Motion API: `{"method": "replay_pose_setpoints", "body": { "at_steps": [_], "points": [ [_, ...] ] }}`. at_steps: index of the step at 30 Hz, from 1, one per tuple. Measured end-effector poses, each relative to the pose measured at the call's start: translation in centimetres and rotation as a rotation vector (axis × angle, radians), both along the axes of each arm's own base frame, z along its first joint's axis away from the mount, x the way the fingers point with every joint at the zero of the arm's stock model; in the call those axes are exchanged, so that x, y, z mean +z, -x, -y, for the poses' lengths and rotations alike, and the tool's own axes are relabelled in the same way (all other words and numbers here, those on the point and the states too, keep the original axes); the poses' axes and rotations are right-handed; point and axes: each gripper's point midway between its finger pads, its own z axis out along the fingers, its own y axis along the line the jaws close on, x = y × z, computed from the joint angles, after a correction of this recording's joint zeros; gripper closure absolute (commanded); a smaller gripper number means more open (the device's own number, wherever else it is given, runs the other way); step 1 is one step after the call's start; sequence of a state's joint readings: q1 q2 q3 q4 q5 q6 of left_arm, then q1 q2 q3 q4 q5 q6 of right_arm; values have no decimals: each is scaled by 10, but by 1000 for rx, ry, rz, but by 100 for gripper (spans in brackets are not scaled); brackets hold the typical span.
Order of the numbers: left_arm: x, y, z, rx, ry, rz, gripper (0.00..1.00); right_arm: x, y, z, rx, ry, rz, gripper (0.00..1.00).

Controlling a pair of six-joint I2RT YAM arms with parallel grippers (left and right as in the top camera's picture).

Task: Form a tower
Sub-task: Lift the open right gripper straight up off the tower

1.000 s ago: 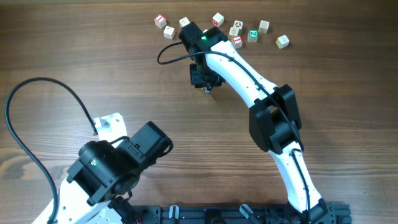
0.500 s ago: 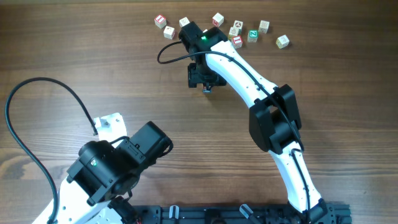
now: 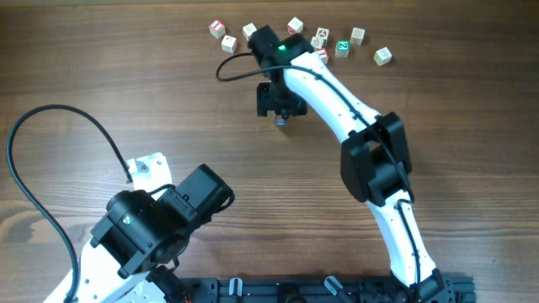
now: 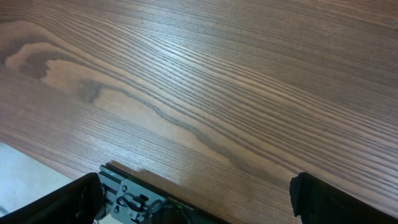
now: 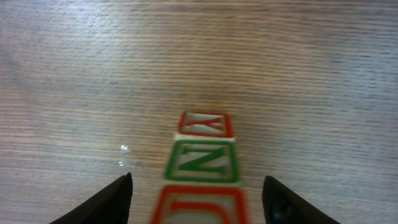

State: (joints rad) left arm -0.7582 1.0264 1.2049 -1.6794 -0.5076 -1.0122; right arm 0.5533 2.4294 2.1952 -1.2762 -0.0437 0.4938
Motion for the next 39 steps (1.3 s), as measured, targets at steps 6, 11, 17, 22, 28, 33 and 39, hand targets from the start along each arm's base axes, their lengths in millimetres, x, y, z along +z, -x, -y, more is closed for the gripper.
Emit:
{"method": "replay_pose_setpoints", "body": {
  "at_steps": [6,11,17,22,28,33,39],
  "points": [
    [0,0,0,0,0,0,0,0,-1,3,16,-18,-13,27],
    [0,0,0,0,0,0,0,0,4,-1,28,-14,-19,29],
    [0,0,0,0,0,0,0,-24,9,2,27,17,-72,32],
    [0,0,0,0,0,0,0,-26,8,3,26,25,-67,39],
    [0,0,0,0,0,0,0,-26,8,3,25,27,-66,55],
    [0,0,0,0,0,0,0,-25,10,0,31,27,-65,65],
    [0,0,0,0,0,0,0,-25,12,-2,35,30,-66,75]
  ]
}}
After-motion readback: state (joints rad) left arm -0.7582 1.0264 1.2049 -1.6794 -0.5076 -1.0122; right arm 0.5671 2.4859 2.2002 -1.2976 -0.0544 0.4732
